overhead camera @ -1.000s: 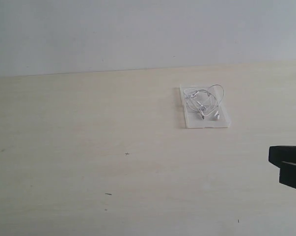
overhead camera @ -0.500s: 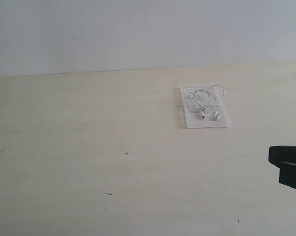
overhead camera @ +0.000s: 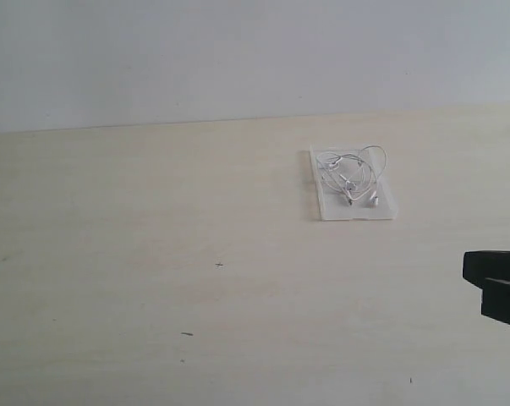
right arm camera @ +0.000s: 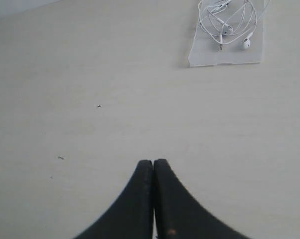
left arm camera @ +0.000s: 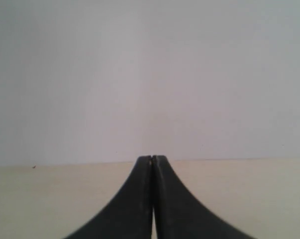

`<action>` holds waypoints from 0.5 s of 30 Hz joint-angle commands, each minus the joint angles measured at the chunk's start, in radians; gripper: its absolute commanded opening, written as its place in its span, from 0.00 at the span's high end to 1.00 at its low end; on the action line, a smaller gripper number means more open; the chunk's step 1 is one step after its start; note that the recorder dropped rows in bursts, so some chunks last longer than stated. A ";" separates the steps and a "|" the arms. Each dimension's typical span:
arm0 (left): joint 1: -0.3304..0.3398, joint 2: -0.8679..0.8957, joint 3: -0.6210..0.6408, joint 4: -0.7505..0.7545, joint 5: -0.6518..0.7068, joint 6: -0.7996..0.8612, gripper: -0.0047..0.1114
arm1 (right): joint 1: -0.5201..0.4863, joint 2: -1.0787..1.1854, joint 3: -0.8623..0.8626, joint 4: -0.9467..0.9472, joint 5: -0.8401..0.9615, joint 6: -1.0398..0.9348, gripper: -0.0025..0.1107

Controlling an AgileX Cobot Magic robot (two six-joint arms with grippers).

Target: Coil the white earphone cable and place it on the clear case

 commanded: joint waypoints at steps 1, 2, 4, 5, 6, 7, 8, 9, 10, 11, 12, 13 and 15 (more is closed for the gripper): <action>-0.001 -0.005 0.048 -0.032 -0.034 0.033 0.96 | -0.004 -0.005 0.005 0.000 -0.001 -0.002 0.98; -0.001 -0.005 0.069 -0.039 -0.079 0.033 0.96 | -0.004 -0.005 0.005 0.000 -0.001 -0.002 0.98; -0.001 -0.005 0.103 -0.057 -0.153 0.033 0.96 | -0.004 -0.005 0.005 0.000 -0.001 -0.002 0.98; -0.001 -0.005 0.103 -0.065 -0.185 0.029 0.96 | -0.004 -0.005 0.005 0.000 -0.001 -0.002 0.98; -0.001 -0.005 0.103 -0.072 -0.186 0.016 0.96 | -0.004 -0.005 0.005 0.000 -0.001 -0.002 0.98; -0.001 -0.005 0.103 -0.097 -0.186 0.005 0.96 | -0.004 -0.005 0.005 0.000 -0.001 -0.002 0.98; -0.001 -0.005 0.103 -0.146 -0.183 0.013 0.96 | -0.004 -0.005 0.005 0.000 -0.001 -0.002 0.98; 0.001 -0.005 0.103 -0.170 -0.183 0.025 0.96 | -0.004 -0.005 0.005 0.000 -0.001 -0.002 0.98; 0.005 -0.005 0.103 -0.203 -0.173 0.039 0.96 | -0.004 -0.005 0.005 0.000 -0.001 -0.002 0.98; 0.010 -0.005 0.103 -0.258 -0.149 0.066 0.96 | -0.004 -0.005 0.005 0.000 -0.001 -0.002 0.98; 0.016 -0.005 0.103 -0.318 -0.116 0.109 0.96 | -0.004 -0.005 0.005 0.000 -0.001 -0.002 0.98; 0.021 -0.005 0.103 -0.367 -0.088 0.156 0.96 | -0.004 -0.005 0.005 0.000 -0.001 -0.002 0.98; 0.039 -0.005 0.103 -0.447 -0.029 0.236 0.96 | -0.004 -0.005 0.005 0.000 -0.001 -0.002 0.98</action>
